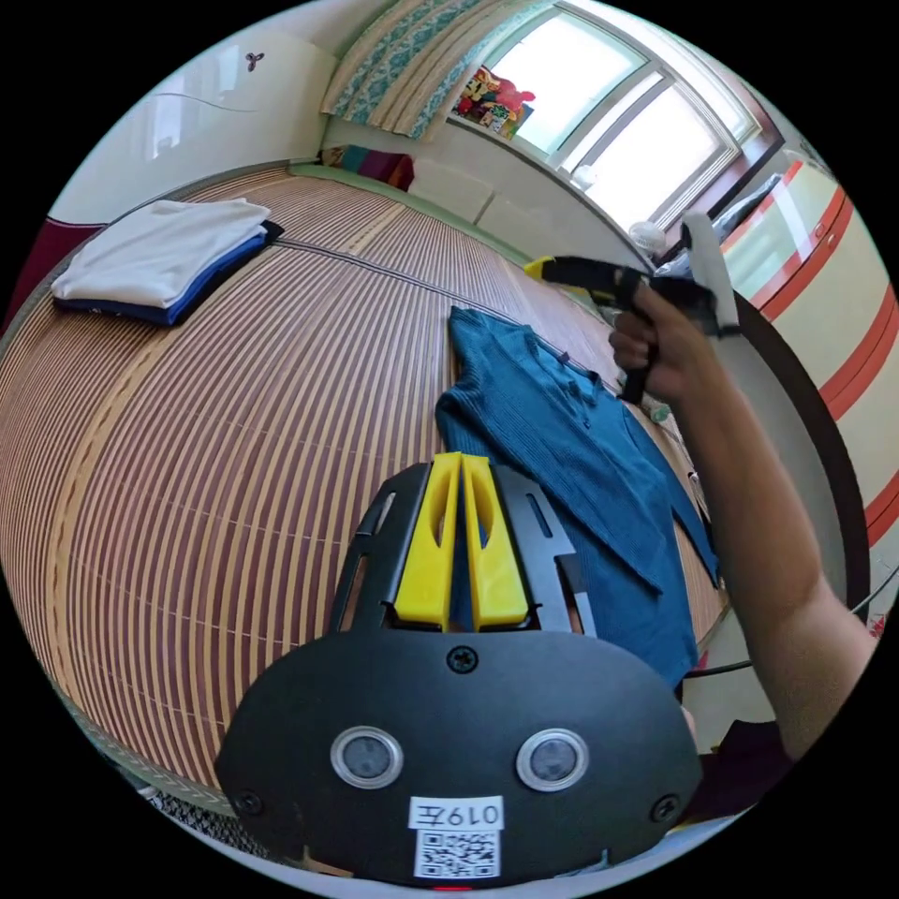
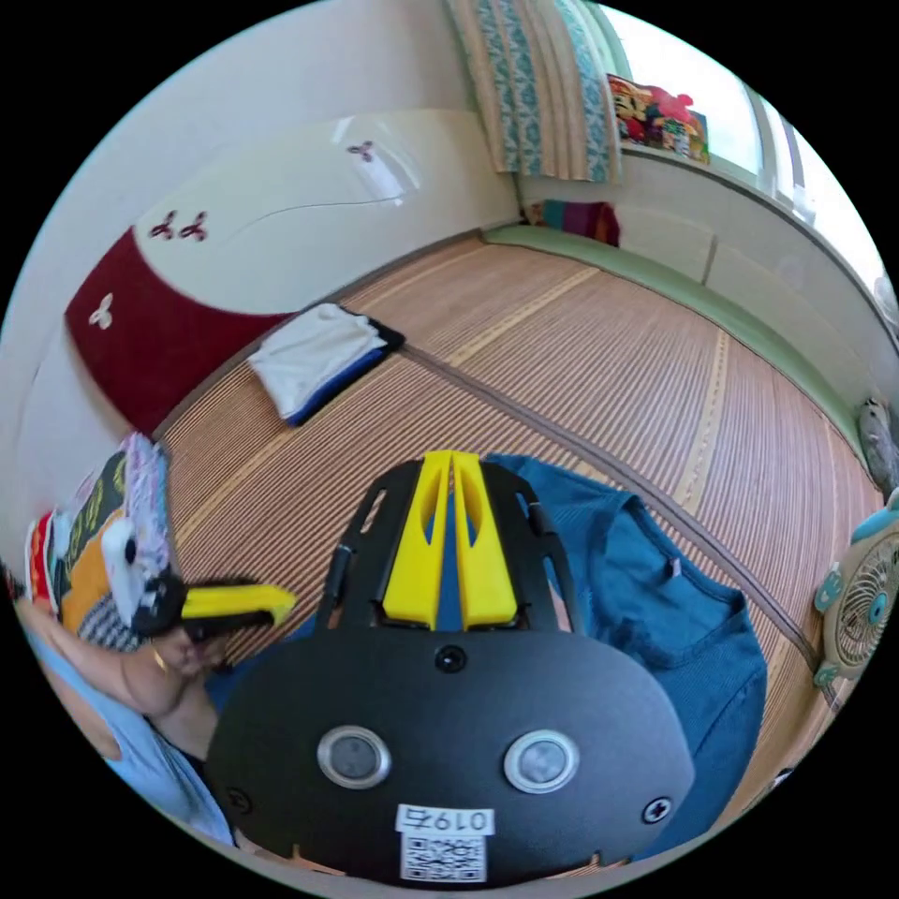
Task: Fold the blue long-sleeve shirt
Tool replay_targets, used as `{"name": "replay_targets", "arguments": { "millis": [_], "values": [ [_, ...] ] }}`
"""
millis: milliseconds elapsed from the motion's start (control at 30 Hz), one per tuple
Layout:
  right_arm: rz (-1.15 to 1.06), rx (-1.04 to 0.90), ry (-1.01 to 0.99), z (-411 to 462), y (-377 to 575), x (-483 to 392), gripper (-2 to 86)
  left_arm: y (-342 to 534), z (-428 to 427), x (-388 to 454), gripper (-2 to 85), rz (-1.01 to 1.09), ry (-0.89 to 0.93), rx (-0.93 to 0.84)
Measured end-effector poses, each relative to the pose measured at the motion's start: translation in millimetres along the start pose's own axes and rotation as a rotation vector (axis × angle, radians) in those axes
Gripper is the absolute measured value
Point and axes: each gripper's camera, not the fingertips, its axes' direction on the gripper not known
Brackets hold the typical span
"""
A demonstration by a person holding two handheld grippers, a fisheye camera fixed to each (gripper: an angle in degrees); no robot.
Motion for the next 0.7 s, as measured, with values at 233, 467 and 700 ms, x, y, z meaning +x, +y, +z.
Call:
{"name": "replay_targets", "arguments": {
  "millis": [233, 467, 700],
  "values": [
    [0.026, 0.007, 0.135, -32, 194, -76, -0.8, 2, 20, 23, 0.9, 0.124, 0.078, -0.077],
    [0.022, -0.019, 0.590, -56, 349, -155, 4.8, 6, 34, 46, 0.8, 0.263, -0.033, -0.134],
    [0.097, -0.121, 0.637, -27, 396, -171, 6.8, 7, 32, 31, 1.0, 0.211, 0.088, -0.101]
  ]
}}
